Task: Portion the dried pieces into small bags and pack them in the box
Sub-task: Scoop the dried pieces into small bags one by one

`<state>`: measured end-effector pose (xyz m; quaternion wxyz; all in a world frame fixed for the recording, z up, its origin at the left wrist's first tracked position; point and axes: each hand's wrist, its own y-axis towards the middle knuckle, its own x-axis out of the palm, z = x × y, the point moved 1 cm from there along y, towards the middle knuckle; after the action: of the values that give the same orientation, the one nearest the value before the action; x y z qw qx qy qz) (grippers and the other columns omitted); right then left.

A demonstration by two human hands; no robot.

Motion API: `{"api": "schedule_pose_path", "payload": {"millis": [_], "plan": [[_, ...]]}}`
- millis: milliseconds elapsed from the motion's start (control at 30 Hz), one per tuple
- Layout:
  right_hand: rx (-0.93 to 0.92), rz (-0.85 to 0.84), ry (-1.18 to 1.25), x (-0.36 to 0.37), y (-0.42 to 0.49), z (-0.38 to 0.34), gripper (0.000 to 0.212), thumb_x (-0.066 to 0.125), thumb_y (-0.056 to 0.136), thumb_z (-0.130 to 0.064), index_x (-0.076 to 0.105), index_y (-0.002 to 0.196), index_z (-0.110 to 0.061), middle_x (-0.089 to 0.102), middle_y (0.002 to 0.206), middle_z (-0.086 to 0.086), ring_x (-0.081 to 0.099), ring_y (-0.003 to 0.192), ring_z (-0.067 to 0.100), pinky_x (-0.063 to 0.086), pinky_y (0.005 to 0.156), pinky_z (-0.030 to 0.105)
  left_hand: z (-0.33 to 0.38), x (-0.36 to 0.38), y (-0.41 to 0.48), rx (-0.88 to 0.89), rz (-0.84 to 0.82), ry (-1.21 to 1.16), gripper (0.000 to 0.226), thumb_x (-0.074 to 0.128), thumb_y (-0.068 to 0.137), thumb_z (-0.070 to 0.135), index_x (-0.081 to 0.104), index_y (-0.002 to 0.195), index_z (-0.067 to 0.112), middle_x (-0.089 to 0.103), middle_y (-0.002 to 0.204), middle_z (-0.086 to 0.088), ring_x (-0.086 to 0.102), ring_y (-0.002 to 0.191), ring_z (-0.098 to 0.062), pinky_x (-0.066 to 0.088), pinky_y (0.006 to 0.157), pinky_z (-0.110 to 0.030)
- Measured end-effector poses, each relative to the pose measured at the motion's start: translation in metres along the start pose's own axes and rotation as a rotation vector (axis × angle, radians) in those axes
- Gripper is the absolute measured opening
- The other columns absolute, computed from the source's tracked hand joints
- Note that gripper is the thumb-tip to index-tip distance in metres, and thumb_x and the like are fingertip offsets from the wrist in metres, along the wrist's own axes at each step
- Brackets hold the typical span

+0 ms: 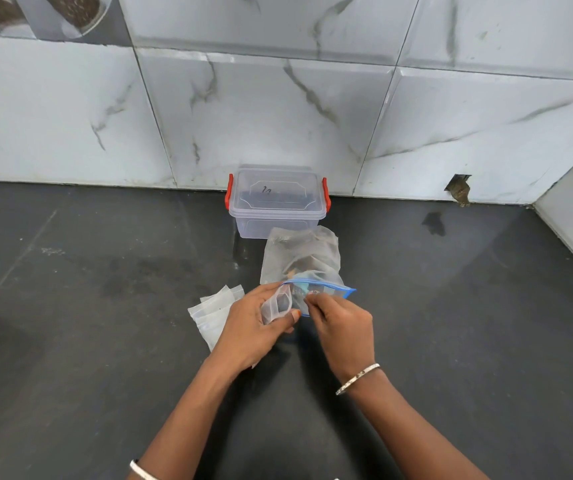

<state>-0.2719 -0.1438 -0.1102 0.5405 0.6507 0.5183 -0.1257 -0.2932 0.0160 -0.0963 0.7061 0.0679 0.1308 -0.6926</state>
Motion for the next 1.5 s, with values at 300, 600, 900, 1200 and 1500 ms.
{"api": "schedule_pose_path", "payload": {"millis": [300,600,900,1200,1500], "plan": [[-0.006,-0.322,-0.354,0.021,0.032,-0.004,0.029,0.091,0.048,-0.024,0.066,0.062,-0.023,0.060,0.051,-0.006,0.056,0.040,0.015,0.032,0.035,0.018,-0.012,0.002,0.011,-0.023,-0.012,-0.159,0.037,0.075,0.087,0.019,0.070,0.123,0.026,0.078,0.104,-0.003,0.076,0.080,-0.025,0.061,0.085,-0.038],[-0.001,-0.413,-0.369,0.000,0.023,-0.011,0.037,0.096,0.037,-0.014,0.061,0.050,-0.018,0.053,0.045,0.001,0.052,0.037,0.020,0.034,0.032,0.022,-0.022,0.008,0.009,-0.002,0.077,-0.178,0.039,0.077,0.088,0.017,0.066,0.118,0.040,0.073,0.116,-0.001,0.074,0.098,-0.025,0.060,0.080,-0.023],[0.185,-0.361,-0.200,-0.019,0.015,-0.006,0.014,0.059,0.091,-0.026,0.072,0.089,-0.022,0.070,0.080,0.001,0.063,0.074,0.024,0.049,0.061,0.035,-0.031,0.009,0.005,0.015,0.088,-0.116,0.038,0.079,0.087,0.028,0.066,0.119,0.042,0.073,0.116,0.006,0.074,0.102,-0.022,0.061,0.090,-0.032],[0.284,-0.453,-0.134,-0.016,0.011,-0.004,0.020,0.055,0.093,-0.029,0.073,0.098,-0.023,0.073,0.091,0.000,0.065,0.085,0.023,0.051,0.072,0.034,-0.036,0.019,0.005,-0.057,0.112,-0.268,0.039,0.078,0.088,0.018,0.070,0.126,0.026,0.073,0.120,0.003,0.074,0.099,-0.023,0.063,0.086,-0.039],[0.543,-0.464,0.054,-0.018,0.005,0.006,0.007,0.073,0.082,-0.025,0.077,0.088,-0.025,0.074,0.083,-0.003,0.067,0.076,0.018,0.051,0.071,0.027,-0.035,0.030,0.010,-0.061,0.064,-0.650,0.028,0.064,0.092,-0.008,0.070,0.118,-0.002,0.075,0.119,-0.004,0.070,0.091,-0.015,0.056,0.070,-0.021]]}}
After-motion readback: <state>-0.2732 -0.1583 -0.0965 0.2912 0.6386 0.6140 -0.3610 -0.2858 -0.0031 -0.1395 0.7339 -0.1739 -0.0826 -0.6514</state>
